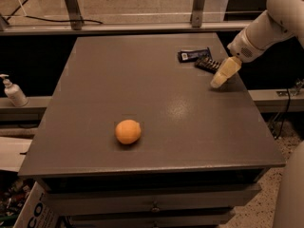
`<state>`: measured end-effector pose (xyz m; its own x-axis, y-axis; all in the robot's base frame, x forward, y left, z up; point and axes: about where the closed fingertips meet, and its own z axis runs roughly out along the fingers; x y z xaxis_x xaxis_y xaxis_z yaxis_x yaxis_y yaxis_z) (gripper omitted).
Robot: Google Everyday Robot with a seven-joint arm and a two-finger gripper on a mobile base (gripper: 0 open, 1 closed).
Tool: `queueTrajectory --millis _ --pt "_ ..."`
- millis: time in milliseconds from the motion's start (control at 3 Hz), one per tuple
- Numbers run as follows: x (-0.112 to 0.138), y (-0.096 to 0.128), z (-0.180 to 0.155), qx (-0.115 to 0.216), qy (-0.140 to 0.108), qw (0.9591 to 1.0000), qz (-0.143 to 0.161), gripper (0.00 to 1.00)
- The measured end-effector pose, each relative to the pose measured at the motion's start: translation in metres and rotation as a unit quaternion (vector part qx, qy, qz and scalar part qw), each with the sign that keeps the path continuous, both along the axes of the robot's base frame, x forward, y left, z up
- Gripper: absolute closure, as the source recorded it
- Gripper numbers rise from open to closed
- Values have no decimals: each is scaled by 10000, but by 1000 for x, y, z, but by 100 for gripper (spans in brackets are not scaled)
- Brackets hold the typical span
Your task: Move rxbar chocolate near rxbar blueberry
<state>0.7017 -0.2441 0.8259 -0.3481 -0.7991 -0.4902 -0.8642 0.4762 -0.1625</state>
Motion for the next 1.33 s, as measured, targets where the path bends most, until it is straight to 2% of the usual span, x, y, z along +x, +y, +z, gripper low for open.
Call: queueTrajectory --millis 333,667,1000,1333 --pt "0 0 0 5 -2 10000 0 0" --pt "-4 -15 20 299 -170 9994 -86 0" --pt "-10 -38 39 841 -503 9950 -213 0" --pt "-13 -42 41 904 -515 9943 -247 0"
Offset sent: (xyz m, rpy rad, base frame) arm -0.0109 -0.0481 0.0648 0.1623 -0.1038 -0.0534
